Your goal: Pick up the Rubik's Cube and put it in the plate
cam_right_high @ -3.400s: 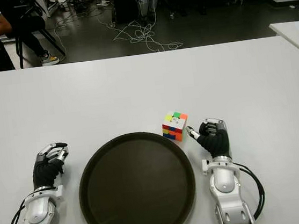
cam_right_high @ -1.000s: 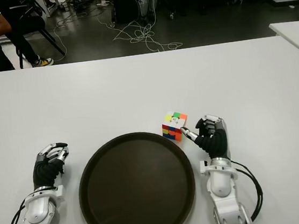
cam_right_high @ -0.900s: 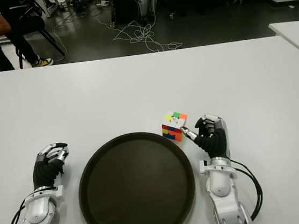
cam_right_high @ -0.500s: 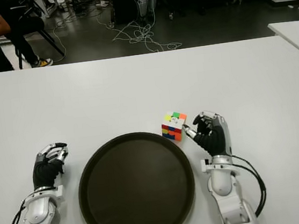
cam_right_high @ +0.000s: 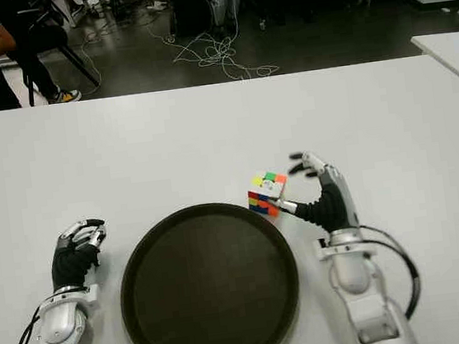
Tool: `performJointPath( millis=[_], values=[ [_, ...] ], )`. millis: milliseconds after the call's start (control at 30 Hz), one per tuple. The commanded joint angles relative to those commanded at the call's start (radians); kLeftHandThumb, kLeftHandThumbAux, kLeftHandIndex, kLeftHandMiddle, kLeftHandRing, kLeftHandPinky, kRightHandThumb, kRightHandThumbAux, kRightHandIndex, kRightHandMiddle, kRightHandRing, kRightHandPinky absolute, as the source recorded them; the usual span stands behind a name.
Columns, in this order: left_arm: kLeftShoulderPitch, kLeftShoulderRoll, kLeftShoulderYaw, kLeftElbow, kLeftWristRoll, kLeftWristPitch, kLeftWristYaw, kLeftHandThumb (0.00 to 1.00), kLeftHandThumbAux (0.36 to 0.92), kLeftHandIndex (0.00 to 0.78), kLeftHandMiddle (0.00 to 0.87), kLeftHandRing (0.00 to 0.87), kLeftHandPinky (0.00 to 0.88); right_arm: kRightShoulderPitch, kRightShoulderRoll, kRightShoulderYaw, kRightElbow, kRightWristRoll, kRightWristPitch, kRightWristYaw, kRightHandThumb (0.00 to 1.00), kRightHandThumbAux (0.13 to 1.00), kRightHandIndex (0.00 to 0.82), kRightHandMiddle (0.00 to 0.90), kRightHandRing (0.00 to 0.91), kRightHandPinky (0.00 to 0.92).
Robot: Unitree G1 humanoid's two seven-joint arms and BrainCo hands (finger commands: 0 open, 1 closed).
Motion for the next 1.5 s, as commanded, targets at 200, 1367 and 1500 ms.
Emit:
performJointPath(
  millis=[200,1367,1500],
  values=[
    [0.002,0.000,-0.003,-0.002,0.005,0.003,0.001,0.709,0.706,0.443,0.816,0.821,0.812,-0.006,-0.021,-0.012,-0.015,-0.002,0.031,0.077,0.000,0.790,0.001,0.001,0.001,0.001],
    [0.008,-0.020,-0.006,0.007,-0.010,-0.023,-0.001,0.709,0.705,0.444,0.810,0.819,0.809,-0.056,-0.089,0.000,-0.288,-0.275,0.456,0.457,0.000,0.643,0.000,0.000,0.000,0.000],
    [0.009,-0.019,-0.005,0.010,-0.015,-0.027,-0.006,0.710,0.705,0.444,0.813,0.824,0.819,-0.069,-0.109,0.012,-0.312,-0.324,0.533,0.521,0.000,0.655,0.000,0.000,0.000,0.000]
  ],
)
